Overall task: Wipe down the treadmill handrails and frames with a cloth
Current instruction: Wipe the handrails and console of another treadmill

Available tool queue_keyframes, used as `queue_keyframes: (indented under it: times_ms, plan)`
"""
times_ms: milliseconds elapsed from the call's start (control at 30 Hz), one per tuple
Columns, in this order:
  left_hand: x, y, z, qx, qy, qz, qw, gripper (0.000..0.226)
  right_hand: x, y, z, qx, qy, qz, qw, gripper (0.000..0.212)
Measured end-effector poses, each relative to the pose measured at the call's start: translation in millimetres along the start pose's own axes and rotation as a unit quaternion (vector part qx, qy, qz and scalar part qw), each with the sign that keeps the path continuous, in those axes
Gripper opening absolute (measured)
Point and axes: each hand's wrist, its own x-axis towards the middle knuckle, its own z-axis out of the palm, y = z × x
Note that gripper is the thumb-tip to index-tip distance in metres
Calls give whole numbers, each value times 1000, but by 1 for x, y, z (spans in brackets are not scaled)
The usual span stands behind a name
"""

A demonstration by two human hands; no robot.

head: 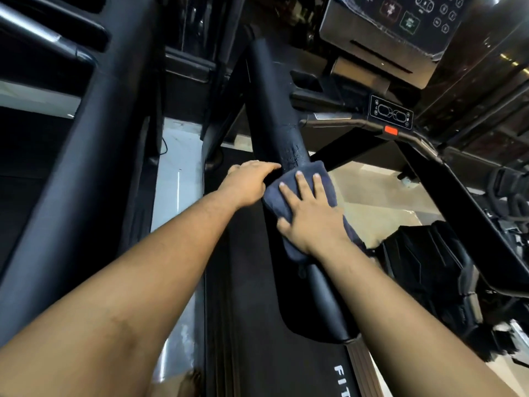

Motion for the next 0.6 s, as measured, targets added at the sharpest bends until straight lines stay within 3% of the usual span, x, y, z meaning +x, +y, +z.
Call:
queue_keyframes:
  times_ms: [133, 300, 400, 600]
  plan:
    - [13, -6, -8, 14, -1, 29, 999, 73, -65, 10, 16, -26, -21, -23, 999, 83]
    - [37, -18, -12, 0, 13, 15, 1000, 72, 34, -1, -5, 12, -29, -10, 999, 84]
    - [45, -27, -10, -5, 9, 9, 1000, 70, 69, -12, -12, -31, -29, -2, 999, 84]
    - [66, -44, -10, -35, 8, 62, 997, 73, -33, -15, 9, -129, -46, -23, 990, 82]
